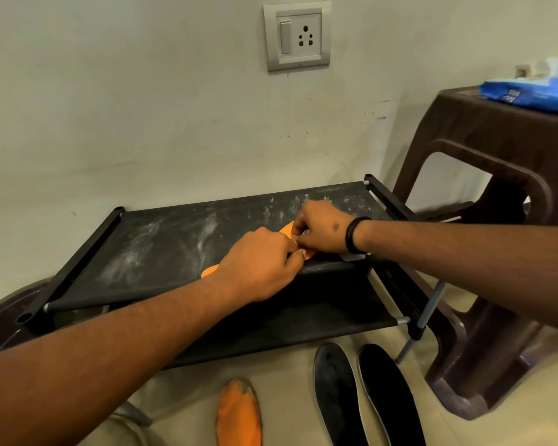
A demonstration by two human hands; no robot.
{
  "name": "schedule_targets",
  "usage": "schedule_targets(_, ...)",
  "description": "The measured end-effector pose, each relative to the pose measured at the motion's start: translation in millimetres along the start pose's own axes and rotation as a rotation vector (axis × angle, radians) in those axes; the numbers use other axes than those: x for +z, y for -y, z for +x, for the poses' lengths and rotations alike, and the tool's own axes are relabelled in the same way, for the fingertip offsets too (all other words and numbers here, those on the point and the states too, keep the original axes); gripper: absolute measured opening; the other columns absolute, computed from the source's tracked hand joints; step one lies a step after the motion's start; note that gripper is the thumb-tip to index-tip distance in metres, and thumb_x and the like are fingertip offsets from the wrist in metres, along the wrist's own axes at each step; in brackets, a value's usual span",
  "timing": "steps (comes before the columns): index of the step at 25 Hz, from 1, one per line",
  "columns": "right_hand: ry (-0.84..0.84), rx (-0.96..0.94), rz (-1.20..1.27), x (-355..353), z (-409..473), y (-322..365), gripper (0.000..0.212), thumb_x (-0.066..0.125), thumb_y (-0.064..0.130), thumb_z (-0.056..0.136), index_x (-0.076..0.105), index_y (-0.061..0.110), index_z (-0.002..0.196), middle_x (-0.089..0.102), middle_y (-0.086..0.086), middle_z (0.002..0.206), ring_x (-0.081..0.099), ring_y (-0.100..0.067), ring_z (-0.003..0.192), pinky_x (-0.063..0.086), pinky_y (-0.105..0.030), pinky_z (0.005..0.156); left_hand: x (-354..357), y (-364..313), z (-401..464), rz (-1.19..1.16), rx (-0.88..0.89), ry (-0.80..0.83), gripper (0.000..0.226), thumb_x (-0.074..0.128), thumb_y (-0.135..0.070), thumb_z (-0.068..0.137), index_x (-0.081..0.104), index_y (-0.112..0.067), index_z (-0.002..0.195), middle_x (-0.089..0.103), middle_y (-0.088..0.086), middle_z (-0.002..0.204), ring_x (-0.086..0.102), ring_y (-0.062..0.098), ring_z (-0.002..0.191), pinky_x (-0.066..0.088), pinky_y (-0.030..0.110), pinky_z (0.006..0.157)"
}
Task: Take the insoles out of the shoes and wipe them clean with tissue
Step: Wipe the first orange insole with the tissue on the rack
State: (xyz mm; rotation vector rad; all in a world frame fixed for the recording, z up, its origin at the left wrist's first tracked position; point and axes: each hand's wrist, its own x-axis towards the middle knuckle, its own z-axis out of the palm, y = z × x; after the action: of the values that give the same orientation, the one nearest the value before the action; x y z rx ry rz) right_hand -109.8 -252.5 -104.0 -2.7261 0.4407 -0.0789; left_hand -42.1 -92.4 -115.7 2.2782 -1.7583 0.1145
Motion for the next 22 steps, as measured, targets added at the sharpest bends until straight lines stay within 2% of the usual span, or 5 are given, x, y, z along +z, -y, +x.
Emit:
schedule_targets(6, -0.127, 0.07, -0.291, -4, 22, -5, 0.014, 0.057, 0.013, 0.086, 0.07, 0.011, 0.081, 0.07, -0.008, 0.083, 0.064, -0.03, 0.079, 0.056, -0.038, 0.072, 3, 2, 3, 0.003, -0.02, -0.063, 0.052, 0.05, -0.037, 0.1, 0.045, -0.015, 0.053, 0.039, 0.001, 0.046, 0.038, 0.017, 0.045, 0.026, 0.031, 0.052)
schedule_targets(11, 0.038, -0.039, -0.073, 0, 16, 6, 0.014, 0.063, 0.012, 0.087, 0.076, 0.011, 0.086, 0.073, 0.0, 0.085, 0.064, -0.013, 0.074, 0.05, -0.021, 0.063, 2, 3, 3, -0.012, -0.023, -0.049, 0.048, 0.051, -0.035, 0.098, 0.059, -0.013, 0.057, 0.044, 0.001, 0.045, 0.04, 0.017, 0.043, 0.036, 0.033, 0.051)
schedule_targets(16, -0.136, 0.108, -0.289, -4, 28, -1, 0.013, 0.058, 0.016, 0.087, 0.067, 0.015, 0.079, 0.068, -0.005, 0.083, 0.064, -0.028, 0.081, 0.054, -0.037, 0.073, 3, 2, 4, -0.004, -0.025, -0.049, 0.052, 0.05, -0.036, 0.099, 0.049, -0.011, 0.054, 0.041, 0.003, 0.046, 0.037, 0.017, 0.044, 0.032, 0.031, 0.051)
schedule_targets(20, 0.058, -0.024, 0.009, 5, 16, 25, 0.013, 0.062, 0.009, 0.084, 0.07, 0.014, 0.075, 0.067, 0.001, 0.07, 0.062, -0.014, 0.063, 0.053, -0.03, 0.063, 0, 2, 2, -0.007, -0.013, -0.045, 0.05, 0.051, -0.034, 0.099, 0.046, -0.018, 0.052, 0.045, -0.001, 0.047, 0.043, 0.015, 0.045, 0.04, 0.034, 0.051)
schedule_targets(22, 0.042, 0.023, -0.057, -4, 21, 15, 0.013, 0.063, 0.016, 0.086, 0.072, 0.021, 0.079, 0.066, 0.008, 0.074, 0.061, -0.012, 0.071, 0.051, -0.034, 0.074, 0, 2, 3, -0.012, -0.013, -0.041, 0.05, 0.05, -0.036, 0.1, 0.052, -0.015, 0.055, 0.046, 0.001, 0.048, 0.043, 0.016, 0.044, 0.042, 0.036, 0.052)
